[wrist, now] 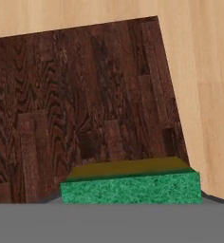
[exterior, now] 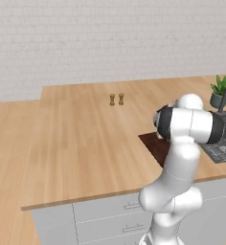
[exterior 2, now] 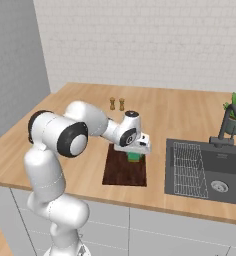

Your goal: Pick up the sponge from the counter and clean the cutting board by briefly scrubbing or pressing down on the cutting board. Once finished, release the sponge.

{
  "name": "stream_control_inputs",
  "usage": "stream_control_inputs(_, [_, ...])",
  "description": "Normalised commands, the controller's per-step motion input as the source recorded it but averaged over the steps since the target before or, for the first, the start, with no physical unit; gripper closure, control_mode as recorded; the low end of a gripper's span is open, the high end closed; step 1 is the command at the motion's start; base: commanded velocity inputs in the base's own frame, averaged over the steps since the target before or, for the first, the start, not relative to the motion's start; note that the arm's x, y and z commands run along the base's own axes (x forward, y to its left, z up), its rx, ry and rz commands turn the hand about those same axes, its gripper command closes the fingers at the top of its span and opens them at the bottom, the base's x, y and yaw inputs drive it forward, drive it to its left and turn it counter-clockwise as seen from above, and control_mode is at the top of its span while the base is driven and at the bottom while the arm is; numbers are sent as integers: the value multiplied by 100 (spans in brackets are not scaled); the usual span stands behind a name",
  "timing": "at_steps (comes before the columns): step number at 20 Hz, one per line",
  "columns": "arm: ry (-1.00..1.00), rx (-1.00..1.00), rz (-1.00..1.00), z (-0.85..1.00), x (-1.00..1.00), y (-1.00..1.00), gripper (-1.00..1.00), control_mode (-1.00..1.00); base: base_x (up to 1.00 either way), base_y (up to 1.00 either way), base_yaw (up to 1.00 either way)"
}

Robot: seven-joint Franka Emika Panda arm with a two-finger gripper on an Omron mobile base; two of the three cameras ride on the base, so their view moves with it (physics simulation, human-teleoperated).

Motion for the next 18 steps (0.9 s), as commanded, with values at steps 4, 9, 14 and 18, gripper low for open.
stream_control_inputs(4, [1,-6,3,14,-18,33,100,-100,0,0,0])
stream_control_inputs(9, [4,-6,8,-84,-22,6,100,-100,0,0,0])
stream_control_inputs(14, [7,11,5,-57,-18,52,100,-100,0,0,0])
stream_control_inputs(18, [0,2,0,42,-25,100,100,-100,0,0,0])
